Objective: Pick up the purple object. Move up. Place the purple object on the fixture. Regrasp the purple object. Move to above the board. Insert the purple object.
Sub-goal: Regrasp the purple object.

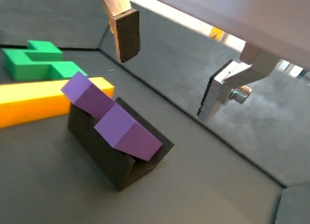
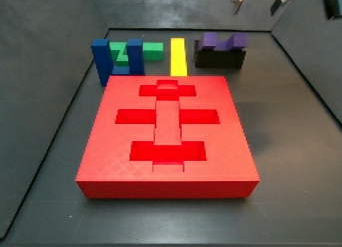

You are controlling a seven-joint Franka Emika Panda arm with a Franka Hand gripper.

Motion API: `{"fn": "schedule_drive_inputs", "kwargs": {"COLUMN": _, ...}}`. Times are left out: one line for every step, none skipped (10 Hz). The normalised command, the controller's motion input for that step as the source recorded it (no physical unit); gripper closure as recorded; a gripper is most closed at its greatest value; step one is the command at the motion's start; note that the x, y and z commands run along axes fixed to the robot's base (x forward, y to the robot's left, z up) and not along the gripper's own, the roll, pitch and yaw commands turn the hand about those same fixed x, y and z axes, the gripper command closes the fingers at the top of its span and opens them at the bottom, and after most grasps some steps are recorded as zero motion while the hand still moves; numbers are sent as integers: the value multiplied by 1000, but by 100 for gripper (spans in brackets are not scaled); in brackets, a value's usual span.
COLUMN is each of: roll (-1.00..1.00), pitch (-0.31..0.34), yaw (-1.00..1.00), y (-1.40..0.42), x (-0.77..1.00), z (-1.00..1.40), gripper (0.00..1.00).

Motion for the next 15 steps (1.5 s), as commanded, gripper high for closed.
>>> {"fn": "schedule_drive_inputs", "kwargs": {"roll": 840, "pitch": 17, "yaw": -163, "y": -6, "x": -103, "z": -303, "gripper": 0}}
{"fn": "schedule_drive_inputs", "kwargs": {"roll": 734, "pitch": 29, "yaw": -97, "y": -29, "x": -46, "z": -234, "gripper": 0}}
{"fn": "schedule_drive_inputs", "kwargs": {"roll": 654, "pitch": 80, "yaw": 0, "y": -29, "x": 0, "z": -177, "gripper": 0}}
{"fn": "schedule_drive_inputs", "kwargs": {"roll": 597, "pitch": 154, "yaw": 126, "y": -140, "x": 74, "z": -103, "gripper": 0}}
{"fn": "schedule_drive_inputs", "kwargs": {"roll": 414, "pitch": 214, "yaw": 269, "y": -149, "x": 309, "z": -106, "gripper": 0}}
{"fn": "schedule_drive_inputs", "kwargs": {"roll": 286, "pitch": 114, "yaw": 334, "y": -111, "x": 231, "z": -211, "gripper": 0}}
{"fn": "schedule_drive_inputs", "kwargs": {"roll": 149, "pitch": 51, "yaw": 380, "y": -34, "x": 263, "z": -297, "gripper": 0}}
{"fn": "schedule_drive_inputs", "kwargs": {"roll": 106, "pitch": 0, "yaw": 369, "y": 0, "x": 263, "z": -423, "gripper": 0}}
{"fn": "schedule_drive_inputs", "kwargs": {"roll": 0, "pitch": -11, "yaw": 186, "y": 0, "x": 0, "z": -371, "gripper": 0}}
{"fn": "schedule_drive_inputs", "kwargs": {"roll": 49, "pitch": 0, "yaw": 269, "y": 0, "x": 69, "z": -251, "gripper": 0}}
{"fn": "schedule_drive_inputs", "kwargs": {"roll": 91, "pitch": 0, "yaw": 240, "y": 0, "x": 94, "z": -186, "gripper": 0}}
{"fn": "schedule_drive_inputs", "kwargs": {"roll": 166, "pitch": 20, "yaw": 223, "y": 0, "x": 163, "z": -171, "gripper": 0}}
{"fn": "schedule_drive_inputs", "kwargs": {"roll": 271, "pitch": 63, "yaw": 214, "y": -20, "x": 191, "z": -189, "gripper": 0}}
{"fn": "schedule_drive_inputs", "kwargs": {"roll": 380, "pitch": 54, "yaw": 197, "y": -54, "x": 146, "z": -249, "gripper": 0}}
{"fn": "schedule_drive_inputs", "kwargs": {"roll": 491, "pitch": 57, "yaw": 177, "y": -46, "x": 106, "z": -303, "gripper": 0}}
